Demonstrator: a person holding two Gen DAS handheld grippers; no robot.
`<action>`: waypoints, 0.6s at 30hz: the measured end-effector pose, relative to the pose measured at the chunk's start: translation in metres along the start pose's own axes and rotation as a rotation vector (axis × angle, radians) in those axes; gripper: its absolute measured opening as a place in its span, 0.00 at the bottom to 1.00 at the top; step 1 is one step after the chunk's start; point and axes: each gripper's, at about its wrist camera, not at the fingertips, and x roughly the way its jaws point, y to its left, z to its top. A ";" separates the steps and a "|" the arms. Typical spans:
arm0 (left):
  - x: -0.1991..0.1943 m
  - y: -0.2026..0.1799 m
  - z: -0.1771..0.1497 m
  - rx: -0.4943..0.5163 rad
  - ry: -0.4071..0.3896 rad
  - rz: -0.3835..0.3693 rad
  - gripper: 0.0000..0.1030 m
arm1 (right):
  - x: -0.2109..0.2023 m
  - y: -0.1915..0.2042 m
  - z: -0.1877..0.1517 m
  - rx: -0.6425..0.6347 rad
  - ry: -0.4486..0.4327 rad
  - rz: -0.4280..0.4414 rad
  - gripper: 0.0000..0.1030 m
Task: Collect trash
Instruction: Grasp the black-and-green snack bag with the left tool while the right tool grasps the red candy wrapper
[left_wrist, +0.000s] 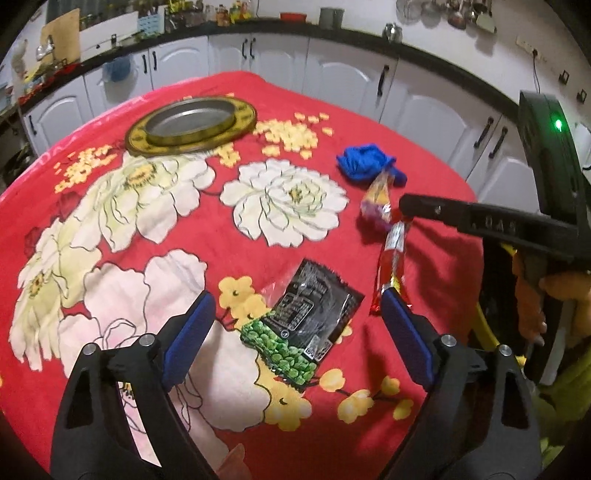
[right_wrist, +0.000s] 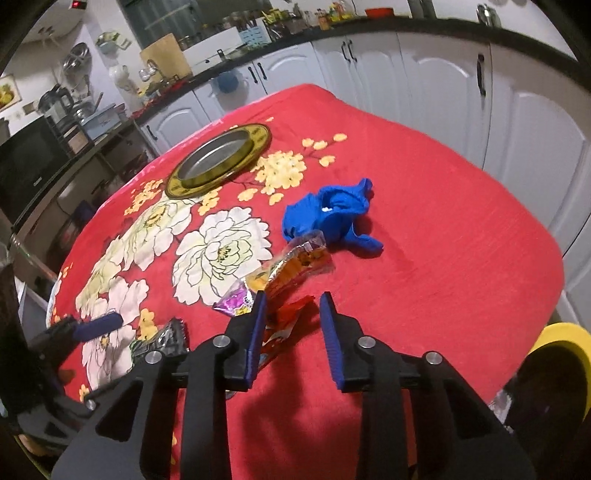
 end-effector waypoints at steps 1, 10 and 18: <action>0.002 0.000 0.000 0.002 0.010 0.000 0.79 | 0.002 -0.001 0.000 0.007 0.006 0.005 0.23; 0.018 -0.005 -0.005 0.034 0.073 0.007 0.58 | -0.002 -0.006 -0.012 0.011 -0.009 0.001 0.07; 0.018 -0.013 -0.007 0.062 0.073 0.015 0.37 | -0.018 -0.011 -0.019 0.031 -0.058 0.008 0.02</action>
